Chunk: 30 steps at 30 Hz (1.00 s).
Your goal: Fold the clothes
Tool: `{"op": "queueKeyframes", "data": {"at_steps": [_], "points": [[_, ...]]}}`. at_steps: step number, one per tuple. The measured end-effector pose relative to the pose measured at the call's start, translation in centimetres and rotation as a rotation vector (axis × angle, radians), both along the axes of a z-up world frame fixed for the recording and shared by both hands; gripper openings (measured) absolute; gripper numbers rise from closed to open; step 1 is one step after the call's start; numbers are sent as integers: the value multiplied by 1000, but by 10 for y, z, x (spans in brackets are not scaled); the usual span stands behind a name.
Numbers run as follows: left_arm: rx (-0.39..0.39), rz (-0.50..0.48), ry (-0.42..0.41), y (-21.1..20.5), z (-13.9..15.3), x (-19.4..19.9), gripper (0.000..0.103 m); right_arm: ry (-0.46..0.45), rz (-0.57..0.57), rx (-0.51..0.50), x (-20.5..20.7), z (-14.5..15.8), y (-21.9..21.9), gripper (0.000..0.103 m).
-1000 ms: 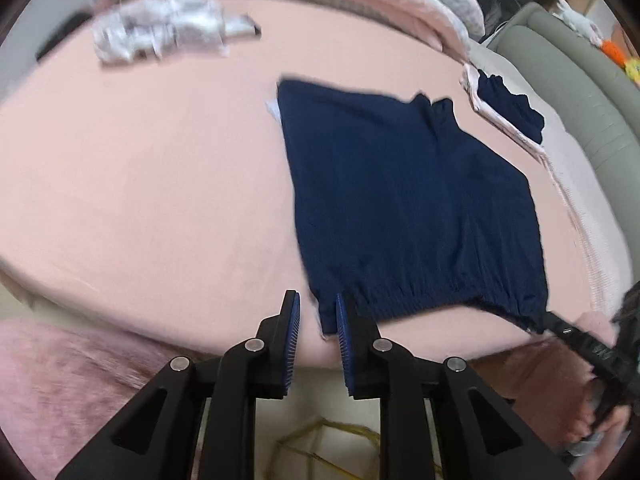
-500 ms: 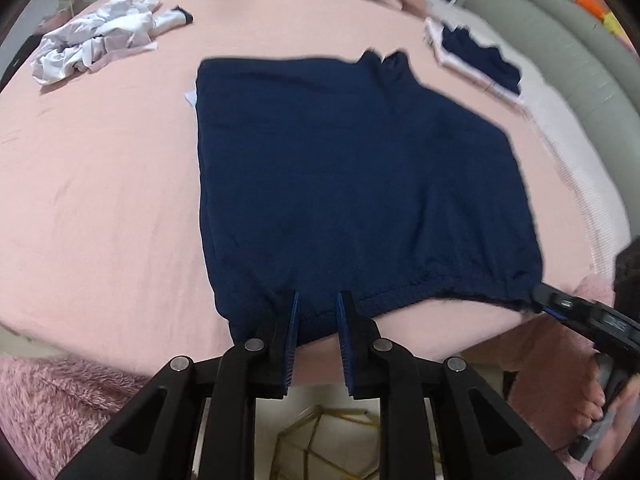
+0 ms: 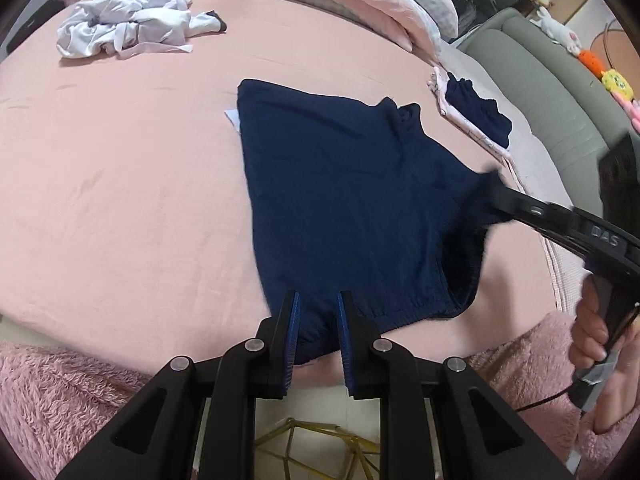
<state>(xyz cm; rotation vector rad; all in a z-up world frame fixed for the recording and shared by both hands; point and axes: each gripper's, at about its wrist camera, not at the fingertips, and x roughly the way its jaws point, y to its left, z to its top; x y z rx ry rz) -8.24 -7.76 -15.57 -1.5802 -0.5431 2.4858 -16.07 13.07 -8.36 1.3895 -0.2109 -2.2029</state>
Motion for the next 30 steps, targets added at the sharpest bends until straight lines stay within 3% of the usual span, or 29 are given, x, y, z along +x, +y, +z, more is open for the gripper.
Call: {"op": "queueKeyframes", "data": {"at_steps": [3,6,7,11,13,17,20,22,23,26,27,30], "points": [[32,4,-14,4,-7,-9,16,-81,114,83,-5,-33,-47,8],[54,-9,-23,3,-10,-15,16,-179,159,144,-4,-73,-67,9],[64,-22,-22,4,-9,-19,16,-178,142,113,-2,-72,-63,11],[77,-91,4,15,-1,-37,17,-134,62,-67,11,-40,-27,32],[82,-133,15,27,1,-51,17,-82,-10,-115,21,-25,-4,36],[74,-209,-14,51,-5,-79,37,-57,-151,-34,28,-30,32,36],[51,-248,-69,66,-16,-87,38,-112,-191,-1,27,-49,50,36],[46,-272,-90,73,-21,-86,35,-131,-203,-4,29,-55,59,36],[52,-282,-93,76,-22,-86,24,-136,-206,-5,28,-58,59,36],[34,-301,-93,82,-24,-87,20,-135,-197,11,27,-59,57,36],[37,-299,-94,82,-24,-89,7,-128,-192,10,27,-57,55,36],[93,-250,-74,72,-16,-92,6,-111,-180,8,28,-52,50,36]]}}
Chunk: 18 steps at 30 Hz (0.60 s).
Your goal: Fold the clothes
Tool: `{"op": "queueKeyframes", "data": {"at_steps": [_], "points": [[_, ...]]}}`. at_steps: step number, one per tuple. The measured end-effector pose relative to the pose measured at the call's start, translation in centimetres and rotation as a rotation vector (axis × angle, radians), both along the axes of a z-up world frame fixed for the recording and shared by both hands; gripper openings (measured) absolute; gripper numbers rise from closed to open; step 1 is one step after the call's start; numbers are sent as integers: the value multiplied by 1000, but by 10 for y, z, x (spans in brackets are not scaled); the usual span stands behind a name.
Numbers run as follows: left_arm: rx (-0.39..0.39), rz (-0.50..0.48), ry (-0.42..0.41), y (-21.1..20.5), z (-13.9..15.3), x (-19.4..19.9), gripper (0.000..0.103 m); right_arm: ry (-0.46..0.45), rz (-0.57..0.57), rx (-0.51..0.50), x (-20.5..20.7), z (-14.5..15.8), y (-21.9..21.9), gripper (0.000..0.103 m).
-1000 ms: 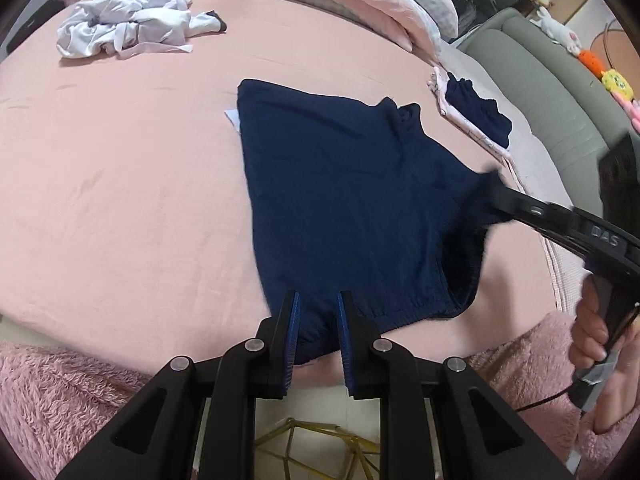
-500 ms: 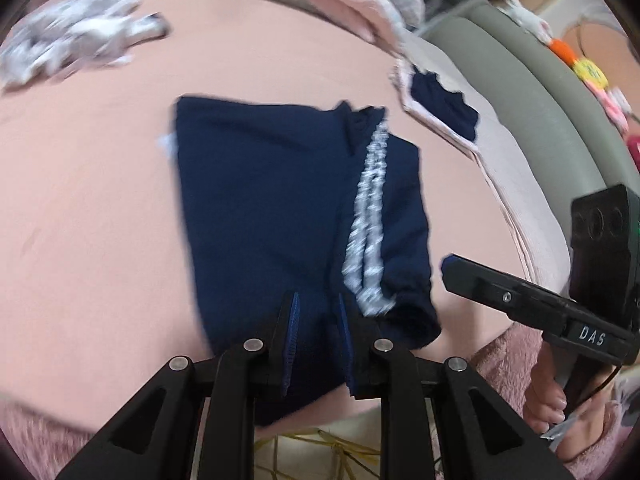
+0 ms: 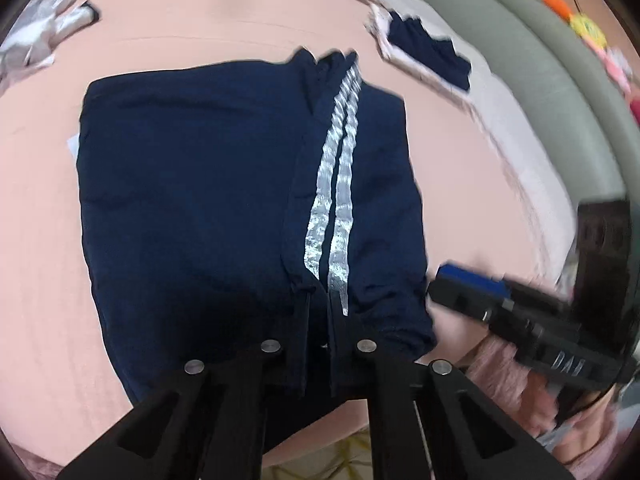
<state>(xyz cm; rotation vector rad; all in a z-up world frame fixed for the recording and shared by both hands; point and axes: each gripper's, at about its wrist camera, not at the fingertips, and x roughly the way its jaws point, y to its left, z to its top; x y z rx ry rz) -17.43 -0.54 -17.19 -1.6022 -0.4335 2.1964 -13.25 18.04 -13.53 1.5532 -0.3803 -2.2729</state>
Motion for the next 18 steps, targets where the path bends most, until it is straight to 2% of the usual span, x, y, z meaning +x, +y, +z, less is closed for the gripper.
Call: {"op": "queueKeyframes", "data": {"at_steps": [4,8,13,16,18], "points": [[18,55,78,-20,28,11,6,12,12,-2,0,5,-12,36],[13,131,92,-45,37,31,6,15,59,3,-4,6,-30,36],[37,232,73,-80,35,61,6,34,142,25,-7,9,-60,36],[51,269,54,-90,30,76,6,21,182,33,-5,2,-76,36],[52,277,28,-91,20,81,6,4,204,72,-1,-9,-84,36]]}}
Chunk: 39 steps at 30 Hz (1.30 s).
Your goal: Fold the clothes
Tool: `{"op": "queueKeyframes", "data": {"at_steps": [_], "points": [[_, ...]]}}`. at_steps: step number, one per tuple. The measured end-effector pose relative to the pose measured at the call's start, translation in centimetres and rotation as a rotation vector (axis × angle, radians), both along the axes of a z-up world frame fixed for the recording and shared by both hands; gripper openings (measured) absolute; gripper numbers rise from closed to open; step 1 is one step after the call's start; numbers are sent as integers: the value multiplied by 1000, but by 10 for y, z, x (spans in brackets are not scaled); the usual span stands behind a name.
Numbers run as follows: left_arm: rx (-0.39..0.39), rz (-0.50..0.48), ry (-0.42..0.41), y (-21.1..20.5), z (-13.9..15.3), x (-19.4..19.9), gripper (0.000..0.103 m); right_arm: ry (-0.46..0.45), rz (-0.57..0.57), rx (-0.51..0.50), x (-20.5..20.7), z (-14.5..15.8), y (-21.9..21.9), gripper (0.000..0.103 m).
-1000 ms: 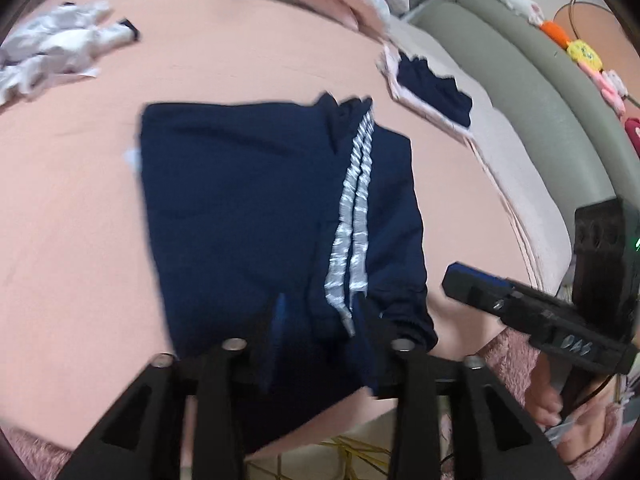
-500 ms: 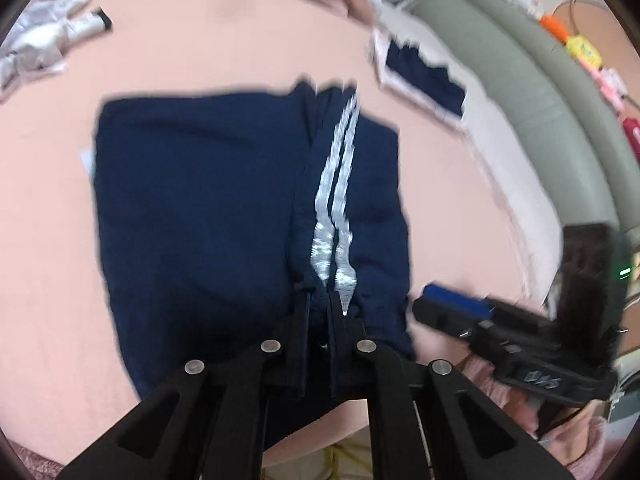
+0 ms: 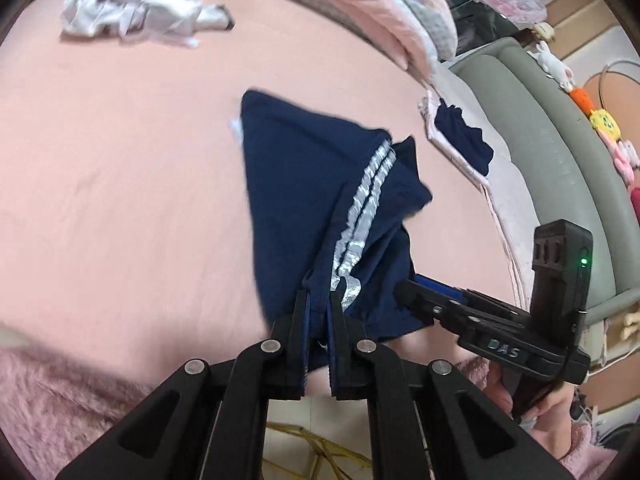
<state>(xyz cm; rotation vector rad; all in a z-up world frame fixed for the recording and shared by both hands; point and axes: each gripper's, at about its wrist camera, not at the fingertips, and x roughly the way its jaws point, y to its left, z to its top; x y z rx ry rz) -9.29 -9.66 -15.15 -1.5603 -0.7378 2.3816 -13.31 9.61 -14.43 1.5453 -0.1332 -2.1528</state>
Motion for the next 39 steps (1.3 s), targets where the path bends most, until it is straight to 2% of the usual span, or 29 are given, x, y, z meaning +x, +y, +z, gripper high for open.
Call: {"op": "queueKeyframes", "data": {"at_steps": [4,9,12,15,18,21,25,29,34,39], "points": [[-3,0,-34,8,-15,2,6,-24,-13,53,9,-19,1,36],[-71,-25,-71,20,-27,-4,6,-25,-27,36,17,-26,16,36],[-87,-37,-68,19,-23,-5,8,-11,-44,62,20,-18,19,36],[-93,-39,-70,16,-22,-3,8,53,-88,57,21,-2,25,36],[-157,-63,-47,26,-11,-4,8,85,-65,23,22,2,16,36],[-259,-81,12,37,7,-3,9,57,-40,49,23,-12,5,36],[-308,-111,69,50,15,-9,9,51,-35,87,24,-23,-6,36],[-307,-116,95,54,16,-13,9,55,-25,101,25,-22,-6,36],[-253,-104,114,50,19,-13,10,50,-24,95,29,-25,2,36],[-262,-129,122,59,22,-8,10,51,-15,110,28,-26,-1,36]]}}
